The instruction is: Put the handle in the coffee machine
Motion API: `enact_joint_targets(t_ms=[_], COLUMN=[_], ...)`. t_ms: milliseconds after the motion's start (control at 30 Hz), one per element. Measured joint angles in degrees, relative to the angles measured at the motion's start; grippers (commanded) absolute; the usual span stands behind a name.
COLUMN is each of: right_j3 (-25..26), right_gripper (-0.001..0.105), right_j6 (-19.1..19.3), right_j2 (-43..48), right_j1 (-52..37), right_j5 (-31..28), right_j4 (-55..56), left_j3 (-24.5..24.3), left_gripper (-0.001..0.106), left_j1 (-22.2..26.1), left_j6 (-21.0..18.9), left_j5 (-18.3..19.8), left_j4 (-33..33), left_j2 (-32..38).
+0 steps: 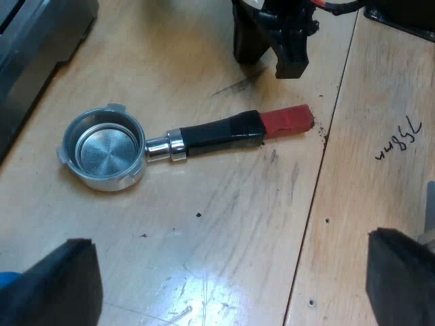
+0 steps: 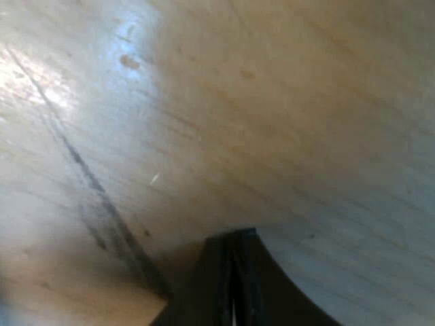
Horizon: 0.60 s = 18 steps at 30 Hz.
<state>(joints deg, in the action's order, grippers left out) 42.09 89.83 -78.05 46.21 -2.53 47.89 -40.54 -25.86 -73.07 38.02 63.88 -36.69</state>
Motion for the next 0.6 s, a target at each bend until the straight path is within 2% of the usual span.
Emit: enact_joint_targets(t_ms=[400, 467, 500, 600], right_j3=[0.3, 0.3, 0.3, 0.3], right_gripper=[0.0, 0.0, 0.0, 0.0], right_j6=[-3.31, -4.87, -6.9, -8.65], right_j2=[-0.41, -0.41, -0.41, -0.41], right_j1=[0.0, 0.0, 0.0, 0.81], right_j5=[2.54, 3.84, 5.86, 6.6], right_j4=[-0.02, -0.29, -0.52, -0.72], left_j3=[0.0, 0.0, 0.0, 0.0], left_gripper=[0.08, 0.08, 0.08, 0.08], left_j1=[0.0, 0.0, 0.0, 0.0], left_j6=[0.0, 0.0, 0.0, 0.0], left_j5=[0.0, 0.0, 0.0, 0.0], left_j4=[0.0, 0.0, 0.0, 0.0], left_j2=[0.0, 0.0, 0.0, 0.0])
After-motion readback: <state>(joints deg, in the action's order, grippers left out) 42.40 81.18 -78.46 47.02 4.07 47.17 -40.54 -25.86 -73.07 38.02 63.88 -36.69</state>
